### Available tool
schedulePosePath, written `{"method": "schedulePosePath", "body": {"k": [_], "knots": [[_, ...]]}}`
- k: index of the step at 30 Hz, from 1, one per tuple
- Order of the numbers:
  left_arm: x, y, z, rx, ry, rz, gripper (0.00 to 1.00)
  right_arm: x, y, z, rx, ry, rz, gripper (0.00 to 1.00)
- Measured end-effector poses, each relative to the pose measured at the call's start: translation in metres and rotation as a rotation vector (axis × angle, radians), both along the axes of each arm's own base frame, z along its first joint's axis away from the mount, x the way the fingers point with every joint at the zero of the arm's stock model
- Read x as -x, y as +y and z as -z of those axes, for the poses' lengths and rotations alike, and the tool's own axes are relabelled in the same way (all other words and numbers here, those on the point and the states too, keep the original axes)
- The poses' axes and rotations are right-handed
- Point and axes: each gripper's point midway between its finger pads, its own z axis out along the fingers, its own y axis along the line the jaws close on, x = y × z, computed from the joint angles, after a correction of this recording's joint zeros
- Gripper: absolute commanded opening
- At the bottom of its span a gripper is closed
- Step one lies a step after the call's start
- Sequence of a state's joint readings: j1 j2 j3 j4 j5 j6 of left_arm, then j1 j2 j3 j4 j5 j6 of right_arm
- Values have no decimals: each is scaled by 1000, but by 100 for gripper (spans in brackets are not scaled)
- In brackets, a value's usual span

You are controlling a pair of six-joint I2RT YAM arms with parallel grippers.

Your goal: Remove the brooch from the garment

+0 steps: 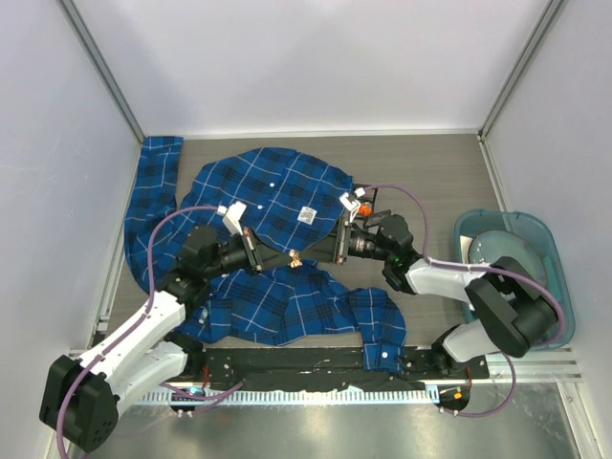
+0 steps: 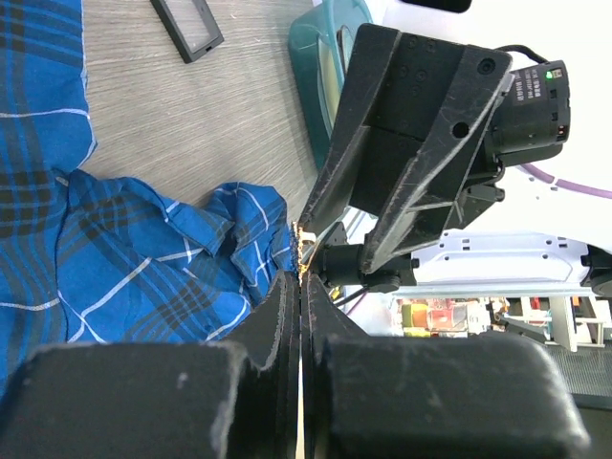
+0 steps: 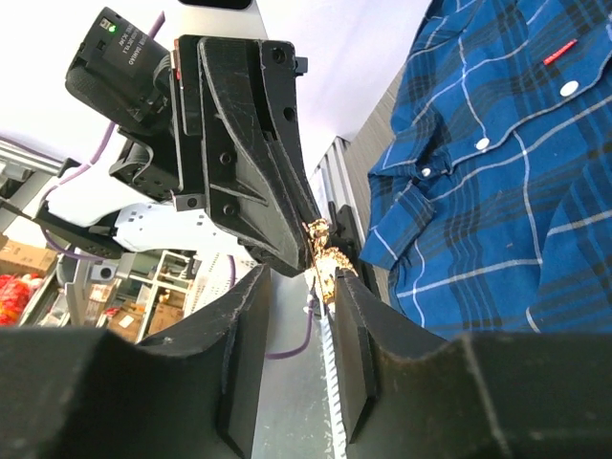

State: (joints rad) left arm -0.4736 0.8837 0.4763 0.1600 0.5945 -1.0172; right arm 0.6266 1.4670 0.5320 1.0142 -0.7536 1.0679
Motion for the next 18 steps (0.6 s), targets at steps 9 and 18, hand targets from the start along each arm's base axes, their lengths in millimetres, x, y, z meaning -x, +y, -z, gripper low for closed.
{"method": "schedulePosePath", "body": {"k": [9, 18], "knots": [[2, -1, -4, 14, -11, 11, 0, 2, -4, 1, 46, -34, 13, 42], [4, -3, -11, 42, -18, 29, 0, 1, 0, 3, 33, -10, -6, 39]]}}
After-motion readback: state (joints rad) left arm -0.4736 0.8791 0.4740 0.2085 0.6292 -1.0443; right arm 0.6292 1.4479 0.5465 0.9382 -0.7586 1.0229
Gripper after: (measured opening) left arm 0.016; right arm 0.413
